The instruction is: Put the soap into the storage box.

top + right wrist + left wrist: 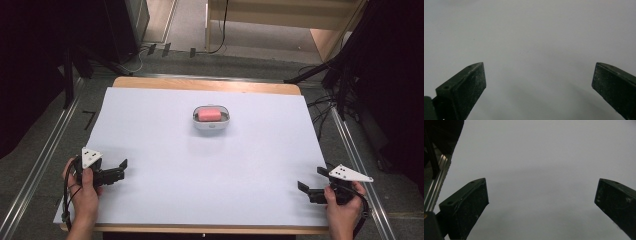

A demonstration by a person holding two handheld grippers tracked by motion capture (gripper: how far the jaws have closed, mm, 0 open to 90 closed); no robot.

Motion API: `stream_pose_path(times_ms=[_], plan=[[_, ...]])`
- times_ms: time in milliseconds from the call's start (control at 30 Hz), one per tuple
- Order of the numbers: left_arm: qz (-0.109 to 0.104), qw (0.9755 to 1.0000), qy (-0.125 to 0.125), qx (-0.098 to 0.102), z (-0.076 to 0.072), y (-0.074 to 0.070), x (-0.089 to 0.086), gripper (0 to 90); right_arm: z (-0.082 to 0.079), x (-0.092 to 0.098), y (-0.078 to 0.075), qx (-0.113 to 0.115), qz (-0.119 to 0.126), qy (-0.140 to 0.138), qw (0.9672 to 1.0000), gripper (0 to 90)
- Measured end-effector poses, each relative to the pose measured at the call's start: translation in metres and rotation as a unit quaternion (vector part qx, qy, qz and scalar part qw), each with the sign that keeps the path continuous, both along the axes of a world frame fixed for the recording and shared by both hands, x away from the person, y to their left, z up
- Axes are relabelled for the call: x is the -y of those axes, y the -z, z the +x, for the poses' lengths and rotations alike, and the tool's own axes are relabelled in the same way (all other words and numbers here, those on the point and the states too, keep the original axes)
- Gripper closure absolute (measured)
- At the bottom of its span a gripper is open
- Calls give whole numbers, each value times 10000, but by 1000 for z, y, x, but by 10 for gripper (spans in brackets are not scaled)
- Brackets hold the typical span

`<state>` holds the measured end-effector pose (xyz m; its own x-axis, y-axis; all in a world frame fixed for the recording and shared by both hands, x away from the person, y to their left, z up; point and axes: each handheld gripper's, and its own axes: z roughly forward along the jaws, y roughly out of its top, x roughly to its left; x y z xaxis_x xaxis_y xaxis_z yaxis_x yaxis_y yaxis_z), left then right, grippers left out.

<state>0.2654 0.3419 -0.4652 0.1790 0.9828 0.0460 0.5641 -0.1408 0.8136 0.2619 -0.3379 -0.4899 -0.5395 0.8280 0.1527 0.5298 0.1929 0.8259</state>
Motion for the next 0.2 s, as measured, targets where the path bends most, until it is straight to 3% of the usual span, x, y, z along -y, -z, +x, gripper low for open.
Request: stream_pose_path(times_ms=[200], plan=[[33,10000,-4,-52,1,0,0,0,0,-1,0,3,-46,49,10000,0]])
